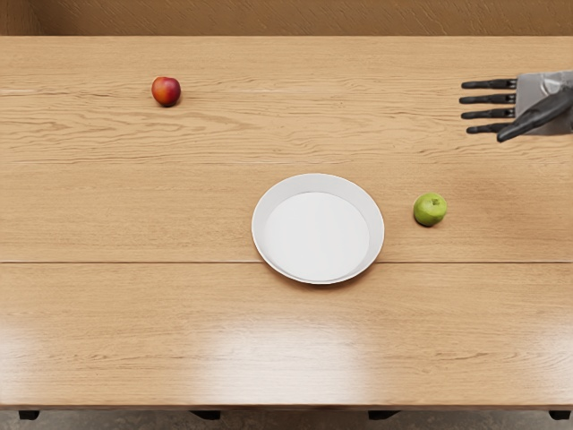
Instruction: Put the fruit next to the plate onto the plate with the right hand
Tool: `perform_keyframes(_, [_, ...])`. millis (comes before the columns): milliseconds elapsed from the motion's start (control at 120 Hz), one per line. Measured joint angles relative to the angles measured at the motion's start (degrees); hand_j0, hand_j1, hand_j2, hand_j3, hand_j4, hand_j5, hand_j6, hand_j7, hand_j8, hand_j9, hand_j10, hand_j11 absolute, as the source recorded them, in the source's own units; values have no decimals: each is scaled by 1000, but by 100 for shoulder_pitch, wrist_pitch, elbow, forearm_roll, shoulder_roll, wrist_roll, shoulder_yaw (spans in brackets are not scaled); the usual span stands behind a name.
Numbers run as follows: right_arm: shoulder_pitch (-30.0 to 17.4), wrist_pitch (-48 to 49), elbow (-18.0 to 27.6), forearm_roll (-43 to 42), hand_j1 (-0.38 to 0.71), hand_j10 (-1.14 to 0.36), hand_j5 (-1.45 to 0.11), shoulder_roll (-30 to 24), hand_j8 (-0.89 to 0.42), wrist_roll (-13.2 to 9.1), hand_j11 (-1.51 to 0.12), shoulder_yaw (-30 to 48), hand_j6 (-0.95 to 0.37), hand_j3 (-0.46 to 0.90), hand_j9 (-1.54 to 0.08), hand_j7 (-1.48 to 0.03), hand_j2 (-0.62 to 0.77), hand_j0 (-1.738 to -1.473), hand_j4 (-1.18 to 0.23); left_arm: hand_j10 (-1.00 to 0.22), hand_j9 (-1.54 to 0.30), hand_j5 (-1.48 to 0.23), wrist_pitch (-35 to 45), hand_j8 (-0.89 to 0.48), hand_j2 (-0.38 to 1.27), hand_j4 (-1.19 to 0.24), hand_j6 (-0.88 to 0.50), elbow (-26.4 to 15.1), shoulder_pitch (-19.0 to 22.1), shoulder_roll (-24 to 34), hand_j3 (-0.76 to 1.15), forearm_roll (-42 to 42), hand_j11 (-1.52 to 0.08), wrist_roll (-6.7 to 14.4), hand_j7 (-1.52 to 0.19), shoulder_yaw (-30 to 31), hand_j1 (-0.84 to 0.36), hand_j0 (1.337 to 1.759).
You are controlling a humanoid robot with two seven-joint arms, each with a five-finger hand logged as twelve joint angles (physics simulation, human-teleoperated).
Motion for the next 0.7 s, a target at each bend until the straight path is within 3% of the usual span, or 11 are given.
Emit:
perform_keyframes(217, [70, 0, -7, -48, -349, 2, 0, 124, 2, 0, 0, -15, 3, 0, 0, 0, -1, -1658, 0, -17, -21, -21, 0, -17, 4, -17, -17, 0, 0, 0, 0, 0, -21, 0, -21, 1, 330, 1658])
perform_keyframes(433, [317, 0, -16, -926, -349, 1, 0, 162, 2, 0, 0, -99, 2, 0, 0, 0, -1, -1658, 0, -17, -21, -21, 0, -17, 4, -17, -17, 0, 0, 0, 0, 0, -21, 0, -21, 0, 330, 1658])
perform_keyframes(558, [669, 0, -1, -1490, -349, 1, 0, 358, 1, 0, 0, -428, 2, 0, 0, 0, -1, -1658, 0, -16, -21, -21, 0, -17, 4, -17, -17, 0, 0, 0, 0, 0, -21, 0, -21, 0, 330, 1658])
perform_keyframes(700, [1385, -1, -7, -1817, -349, 0, 0, 929, 0, 0, 0, -1362, 0, 0, 0, 0, -1, -1658, -1, -17, -21, -21, 0, -17, 4, -17, -17, 0, 0, 0, 0, 0, -21, 0, -21, -1, 330, 1658])
